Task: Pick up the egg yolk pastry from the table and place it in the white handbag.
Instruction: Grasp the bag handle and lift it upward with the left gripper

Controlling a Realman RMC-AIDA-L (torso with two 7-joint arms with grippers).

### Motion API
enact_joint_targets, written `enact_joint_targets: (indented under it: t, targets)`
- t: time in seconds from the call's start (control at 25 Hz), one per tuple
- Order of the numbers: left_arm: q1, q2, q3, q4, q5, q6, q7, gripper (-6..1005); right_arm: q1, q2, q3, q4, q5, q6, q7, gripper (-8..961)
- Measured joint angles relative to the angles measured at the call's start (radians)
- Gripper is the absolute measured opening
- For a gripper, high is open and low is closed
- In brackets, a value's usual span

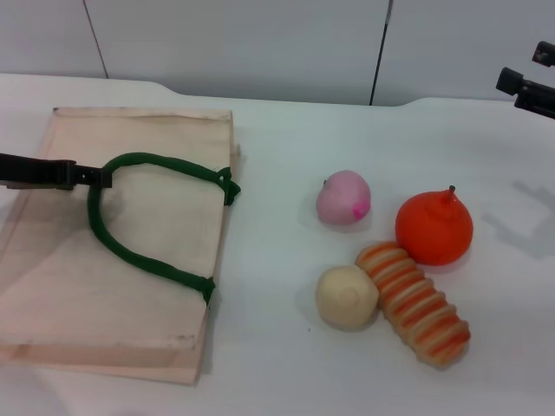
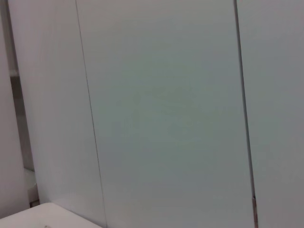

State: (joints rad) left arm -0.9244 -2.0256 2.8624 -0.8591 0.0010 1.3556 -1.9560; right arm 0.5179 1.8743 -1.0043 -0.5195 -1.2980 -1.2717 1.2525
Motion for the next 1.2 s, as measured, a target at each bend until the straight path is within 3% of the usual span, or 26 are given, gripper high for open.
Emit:
enact_joint_targets:
  t: [0.76, 0.96, 1.2]
  targets:
    - [-0.032, 0.013, 0.002, 0.183, 0.094, -0.188, 0.016, 755, 0.008, 0.012, 0.013, -0.002, 0.0, 0.002, -0.001, 892]
    - [-0.049, 0.038, 0.001, 0.291, 0.16, -0.274, 0.005, 755, 0.009, 0.013, 0.013, -0.002, 0.0, 0.002, -0.001, 892]
    - [-0.067, 0.044, 0.0, 0.346, 0.23, -0.346, -0.044, 753, 0.012, 0.015, 0.013, -0.002, 0.0, -0.001, -0.001, 892]
